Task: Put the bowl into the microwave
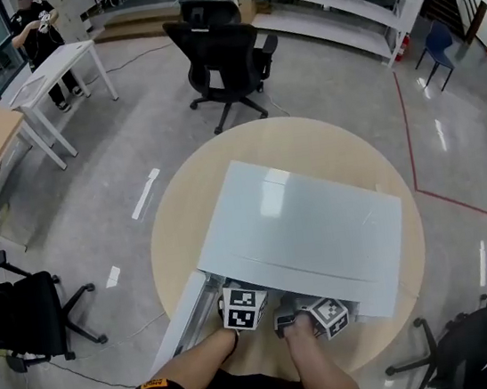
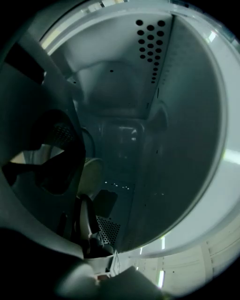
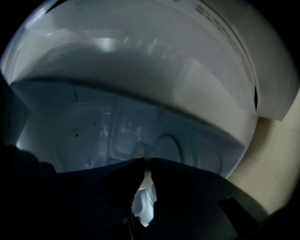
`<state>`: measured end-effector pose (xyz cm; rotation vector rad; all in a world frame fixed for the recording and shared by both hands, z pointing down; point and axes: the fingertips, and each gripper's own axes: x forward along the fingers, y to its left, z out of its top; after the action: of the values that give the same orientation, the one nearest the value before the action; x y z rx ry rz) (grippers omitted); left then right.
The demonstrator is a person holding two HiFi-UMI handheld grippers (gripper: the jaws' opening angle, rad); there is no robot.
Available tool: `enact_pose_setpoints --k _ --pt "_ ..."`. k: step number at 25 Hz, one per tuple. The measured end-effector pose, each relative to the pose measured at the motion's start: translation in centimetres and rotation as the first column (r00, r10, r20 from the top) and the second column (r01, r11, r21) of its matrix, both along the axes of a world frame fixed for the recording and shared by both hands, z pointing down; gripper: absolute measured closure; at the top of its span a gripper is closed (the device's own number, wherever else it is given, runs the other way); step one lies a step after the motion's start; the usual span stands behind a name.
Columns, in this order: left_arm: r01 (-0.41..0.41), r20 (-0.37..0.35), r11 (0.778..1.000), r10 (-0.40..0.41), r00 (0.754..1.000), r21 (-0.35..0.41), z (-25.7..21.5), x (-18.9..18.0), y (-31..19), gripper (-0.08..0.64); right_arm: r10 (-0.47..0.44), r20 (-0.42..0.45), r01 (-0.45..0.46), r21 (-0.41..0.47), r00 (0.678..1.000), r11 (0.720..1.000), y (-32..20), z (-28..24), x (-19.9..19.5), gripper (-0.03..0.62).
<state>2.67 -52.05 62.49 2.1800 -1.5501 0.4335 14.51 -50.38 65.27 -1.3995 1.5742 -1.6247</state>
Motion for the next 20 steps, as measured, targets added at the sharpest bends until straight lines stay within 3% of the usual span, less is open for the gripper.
enact_pose_setpoints --k 20 --pt "-0.049 -0.005 0.998 0.049 0.999 -0.033 1.3 1.2 -1.6 0.514 0.08 0.019 -0.08 -0.017 0.997 0.997 -1.3 2.1 0.0 0.535"
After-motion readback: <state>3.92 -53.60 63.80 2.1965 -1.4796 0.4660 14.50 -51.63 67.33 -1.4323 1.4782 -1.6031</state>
